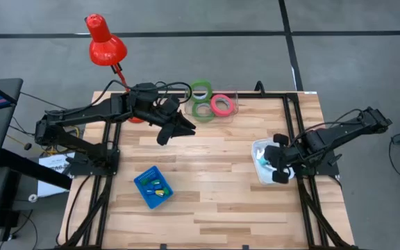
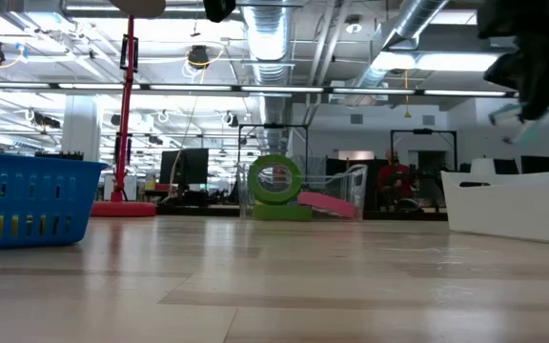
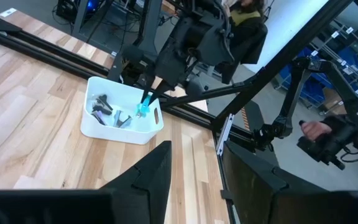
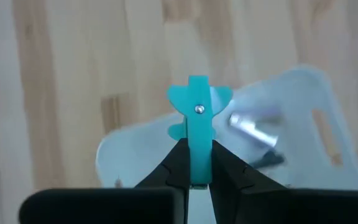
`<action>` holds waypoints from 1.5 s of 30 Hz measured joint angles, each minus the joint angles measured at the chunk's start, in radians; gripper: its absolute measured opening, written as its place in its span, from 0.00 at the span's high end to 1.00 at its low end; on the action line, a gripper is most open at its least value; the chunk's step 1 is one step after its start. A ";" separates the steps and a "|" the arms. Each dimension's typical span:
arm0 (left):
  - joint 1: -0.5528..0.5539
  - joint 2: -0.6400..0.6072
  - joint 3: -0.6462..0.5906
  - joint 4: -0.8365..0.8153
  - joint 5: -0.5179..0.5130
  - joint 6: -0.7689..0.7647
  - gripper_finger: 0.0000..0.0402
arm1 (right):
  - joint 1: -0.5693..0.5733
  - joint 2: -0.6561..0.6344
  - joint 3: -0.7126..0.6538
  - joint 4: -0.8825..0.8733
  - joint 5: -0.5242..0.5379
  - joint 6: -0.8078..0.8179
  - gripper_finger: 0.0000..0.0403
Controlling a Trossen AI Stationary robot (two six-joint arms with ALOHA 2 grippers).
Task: Pick and place Stapler, Stapler remover, tape
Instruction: Put the light blue stapler remover into the white bin
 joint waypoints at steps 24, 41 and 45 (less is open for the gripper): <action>-0.105 0.000 -0.014 -0.021 -0.006 0.128 0.75 | 0.003 0.000 0.000 -0.119 -0.199 0.019 0.93; -0.209 -0.014 -0.078 -0.016 -0.007 0.127 0.90 | 0.003 0.000 -0.001 -0.245 -0.280 0.053 0.90; -0.209 -0.015 -0.077 -0.014 -0.007 0.127 0.90 | 0.003 0.000 -0.001 -0.246 -0.280 0.053 0.87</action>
